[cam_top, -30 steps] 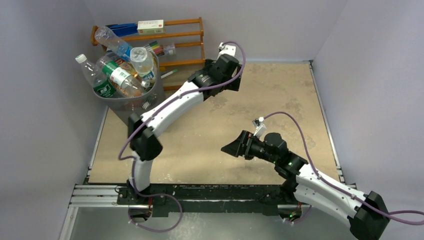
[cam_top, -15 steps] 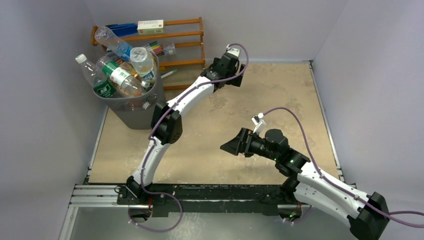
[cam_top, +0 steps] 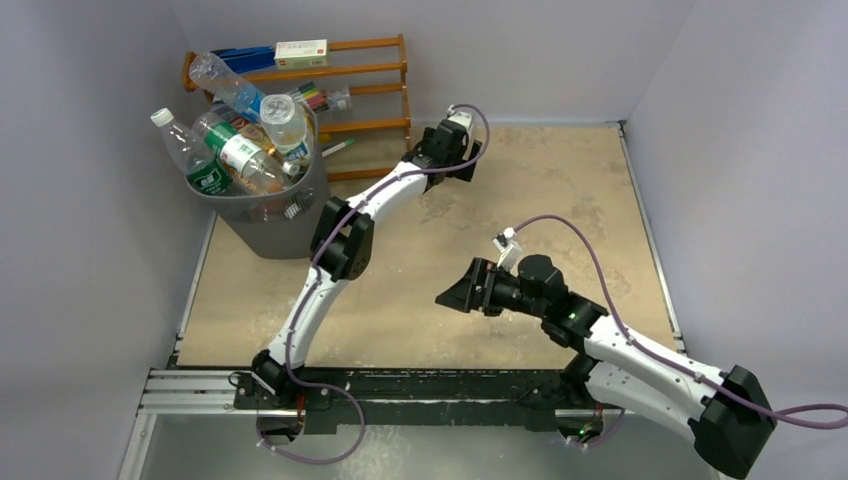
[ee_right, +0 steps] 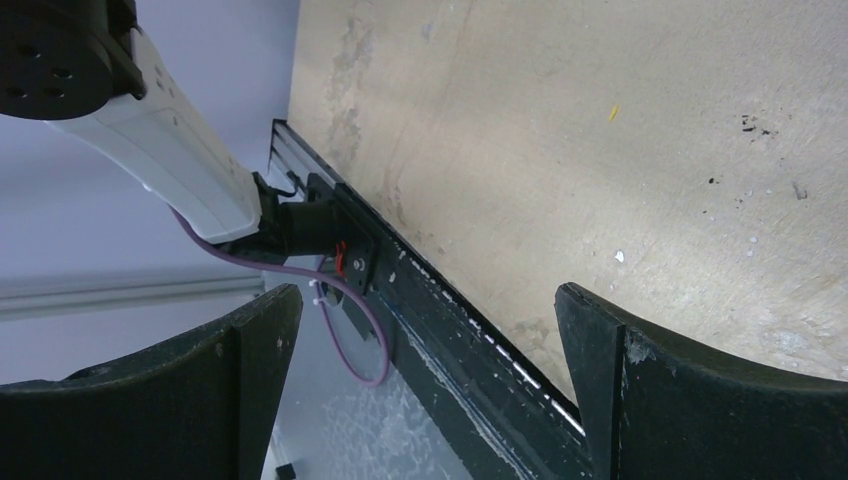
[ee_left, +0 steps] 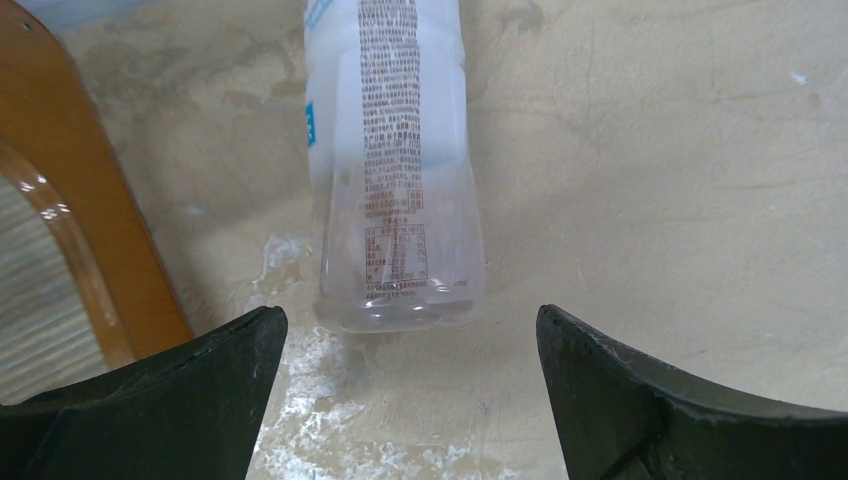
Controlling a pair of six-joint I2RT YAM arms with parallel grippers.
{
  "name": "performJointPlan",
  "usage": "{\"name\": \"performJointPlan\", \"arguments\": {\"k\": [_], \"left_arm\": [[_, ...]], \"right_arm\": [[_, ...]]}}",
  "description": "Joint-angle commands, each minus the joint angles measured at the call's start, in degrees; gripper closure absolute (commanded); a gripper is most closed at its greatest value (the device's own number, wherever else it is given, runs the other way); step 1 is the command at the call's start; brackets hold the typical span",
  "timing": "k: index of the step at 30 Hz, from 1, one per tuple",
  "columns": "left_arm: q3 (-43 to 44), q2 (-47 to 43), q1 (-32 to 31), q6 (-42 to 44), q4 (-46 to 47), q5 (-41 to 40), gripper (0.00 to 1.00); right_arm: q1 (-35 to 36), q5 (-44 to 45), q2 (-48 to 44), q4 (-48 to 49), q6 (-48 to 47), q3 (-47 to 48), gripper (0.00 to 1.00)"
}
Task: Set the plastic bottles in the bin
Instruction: Pick up the plastic bottle at the center of the board.
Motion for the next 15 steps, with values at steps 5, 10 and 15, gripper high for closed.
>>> {"name": "performJointPlan", "arguments": {"k": [5,10,15], "left_arm": [[0.03,2.20,1.51,-1.01,5.33,3.45,0.06],[-0.96,2.57,1.94,-0.85,6.21,3.80,0.15],[-2.92,2.07,2.84,-1.20,7.15,5.74,0.35]], "right_arm": [[0.13,0.22,3.83,5.88,0.39,3.12,0.00],[0.09,0.11,7.02,11.68,2.26,2.17,0.00],[0.14,0.15,9.60,12.86,2.13,3.50,0.00]]}}
